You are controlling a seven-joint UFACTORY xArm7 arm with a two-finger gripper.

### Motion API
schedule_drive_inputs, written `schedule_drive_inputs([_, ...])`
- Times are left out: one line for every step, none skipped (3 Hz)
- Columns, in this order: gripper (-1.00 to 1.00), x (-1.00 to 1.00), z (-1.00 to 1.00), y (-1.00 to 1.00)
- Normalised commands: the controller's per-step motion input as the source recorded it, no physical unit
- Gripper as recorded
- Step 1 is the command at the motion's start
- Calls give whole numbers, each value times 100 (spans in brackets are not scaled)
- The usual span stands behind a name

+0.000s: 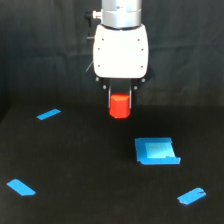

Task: Pick up the red object from the table

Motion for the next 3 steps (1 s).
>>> schedule_drive_inputs([-93,3,11,7])
schedule_drive_inputs([-91,0,14,7])
schedule_drive_inputs([-98,1,14,5])
